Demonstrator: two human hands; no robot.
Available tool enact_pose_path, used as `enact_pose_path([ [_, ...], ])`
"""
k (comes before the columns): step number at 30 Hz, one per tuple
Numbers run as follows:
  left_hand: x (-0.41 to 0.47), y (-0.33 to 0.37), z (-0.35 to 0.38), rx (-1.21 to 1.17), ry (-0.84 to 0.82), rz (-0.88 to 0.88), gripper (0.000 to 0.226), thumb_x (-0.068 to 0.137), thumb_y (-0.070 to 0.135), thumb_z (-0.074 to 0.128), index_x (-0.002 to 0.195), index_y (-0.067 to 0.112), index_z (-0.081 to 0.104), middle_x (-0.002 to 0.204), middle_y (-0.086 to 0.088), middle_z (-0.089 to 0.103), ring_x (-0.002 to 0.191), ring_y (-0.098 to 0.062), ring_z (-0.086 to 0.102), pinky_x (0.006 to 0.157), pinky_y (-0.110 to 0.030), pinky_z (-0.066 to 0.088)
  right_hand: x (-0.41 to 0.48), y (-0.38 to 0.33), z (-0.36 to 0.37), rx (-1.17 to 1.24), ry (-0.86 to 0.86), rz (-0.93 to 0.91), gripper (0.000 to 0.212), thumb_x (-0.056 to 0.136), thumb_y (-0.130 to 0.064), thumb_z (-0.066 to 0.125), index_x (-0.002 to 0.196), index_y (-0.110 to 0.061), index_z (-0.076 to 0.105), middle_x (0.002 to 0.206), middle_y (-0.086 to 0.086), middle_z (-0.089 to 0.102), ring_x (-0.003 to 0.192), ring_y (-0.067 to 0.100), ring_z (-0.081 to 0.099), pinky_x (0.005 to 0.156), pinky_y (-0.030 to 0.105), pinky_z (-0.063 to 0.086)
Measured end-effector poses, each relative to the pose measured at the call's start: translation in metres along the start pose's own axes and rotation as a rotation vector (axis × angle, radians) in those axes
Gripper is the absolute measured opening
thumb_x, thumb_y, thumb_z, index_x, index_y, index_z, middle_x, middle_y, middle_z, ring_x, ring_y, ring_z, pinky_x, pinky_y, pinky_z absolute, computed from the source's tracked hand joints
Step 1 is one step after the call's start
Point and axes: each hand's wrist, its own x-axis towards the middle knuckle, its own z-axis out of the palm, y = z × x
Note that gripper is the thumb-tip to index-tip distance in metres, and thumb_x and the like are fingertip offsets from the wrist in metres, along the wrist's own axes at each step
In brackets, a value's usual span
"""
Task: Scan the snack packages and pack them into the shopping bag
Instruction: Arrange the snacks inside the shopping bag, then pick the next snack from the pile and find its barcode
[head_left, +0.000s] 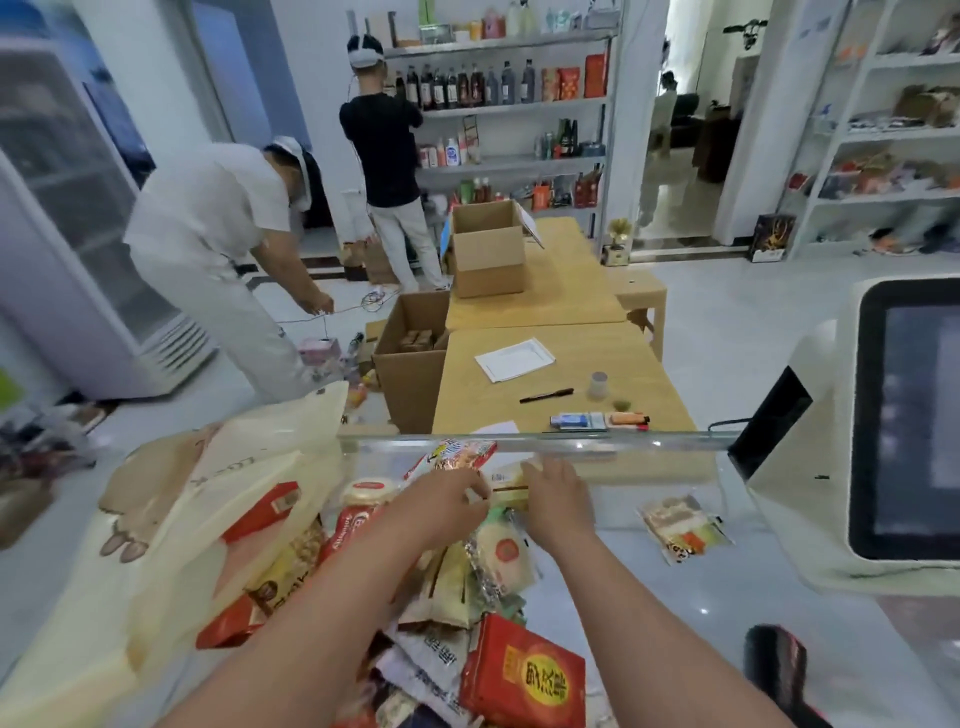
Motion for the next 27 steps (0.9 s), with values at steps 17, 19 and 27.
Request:
enact_pose_path([
  [17, -0.005, 0.041, 0.002, -0.72, -0.082, -0.154, 0.058, 0.096, 0.055, 0.041, 0.125, 0.007, 0.054, 0.104, -0.012, 0.065, 0.09, -0.026, 0.064, 0.084, -0.038, 0.056, -0.085, -0.019, -0.078, 0.618, 0.291, 0.21, 0.036, 0.076, -0.03, 0.072, 0.1, -0.022, 0.046, 0.085, -0.005, 0.059, 0.079, 0.023, 0.063, 0.067, 0.037, 0.053],
  [19, -0.011, 0.053, 0.003, -0.979, -0.132, -0.161, 0.065, 0.092, 0.063, 0.04, 0.122, 0.009, 0.058, 0.108, -0.014, 0.066, 0.097, -0.03, 0.066, 0.089, -0.043, 0.055, -0.114, -0.034, -0.089, 0.689, 0.349, 0.19, 0.037, 0.075, -0.03, 0.074, 0.098, -0.02, 0.047, 0.083, -0.006, 0.056, 0.073, 0.021, 0.062, 0.063, 0.037, 0.052],
  [27, -0.029, 0.072, 0.013, -1.12, -0.066, -0.008, 0.096, 0.075, 0.085, 0.03, 0.145, 0.02, 0.039, 0.145, -0.007, 0.045, 0.127, -0.032, 0.048, 0.103, -0.046, 0.042, -0.186, -0.059, -0.101, 1.02, 0.402, 0.218, 0.04, 0.078, -0.019, 0.074, 0.102, -0.03, 0.044, 0.099, -0.008, 0.054, 0.084, 0.004, 0.058, 0.059, 0.013, 0.048],
])
